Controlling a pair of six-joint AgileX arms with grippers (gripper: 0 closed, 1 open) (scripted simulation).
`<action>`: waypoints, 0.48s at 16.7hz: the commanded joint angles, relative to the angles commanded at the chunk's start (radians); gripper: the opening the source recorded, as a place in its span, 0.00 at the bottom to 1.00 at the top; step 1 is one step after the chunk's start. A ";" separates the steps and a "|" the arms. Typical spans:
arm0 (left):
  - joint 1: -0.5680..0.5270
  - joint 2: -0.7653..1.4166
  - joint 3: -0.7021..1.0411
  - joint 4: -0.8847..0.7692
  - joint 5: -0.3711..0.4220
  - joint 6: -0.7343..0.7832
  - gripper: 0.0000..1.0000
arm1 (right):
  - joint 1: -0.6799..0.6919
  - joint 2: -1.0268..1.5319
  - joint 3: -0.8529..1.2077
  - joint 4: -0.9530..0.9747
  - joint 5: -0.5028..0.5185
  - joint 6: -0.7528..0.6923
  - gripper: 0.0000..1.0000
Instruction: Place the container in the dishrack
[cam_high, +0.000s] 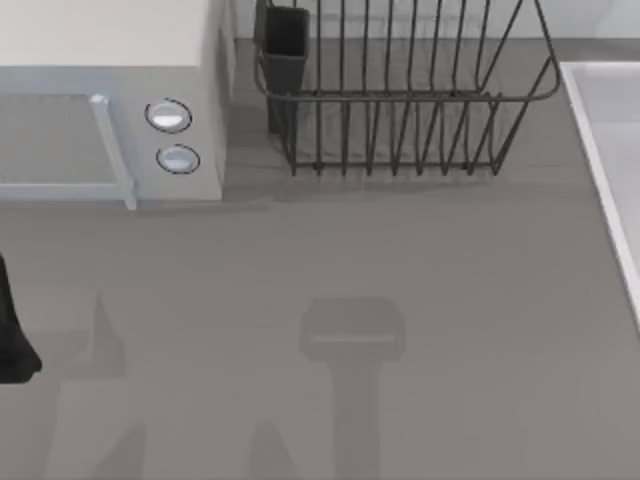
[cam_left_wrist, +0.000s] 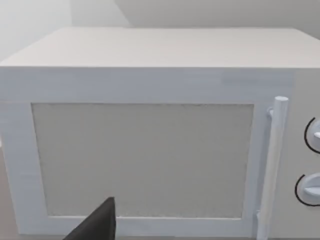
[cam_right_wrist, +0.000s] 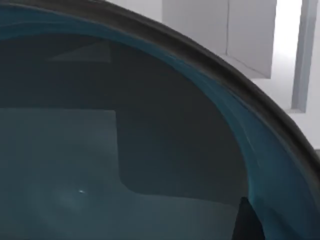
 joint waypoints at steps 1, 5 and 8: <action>0.000 0.000 0.000 0.000 0.000 0.000 1.00 | -0.003 -0.001 0.022 -0.022 0.000 0.000 0.00; 0.000 0.000 0.000 0.000 0.000 0.000 1.00 | -0.012 -0.007 0.212 -0.218 -0.001 -0.006 0.00; 0.000 0.000 0.000 0.000 0.000 0.000 1.00 | -0.013 -0.018 0.407 -0.453 -0.001 -0.011 0.00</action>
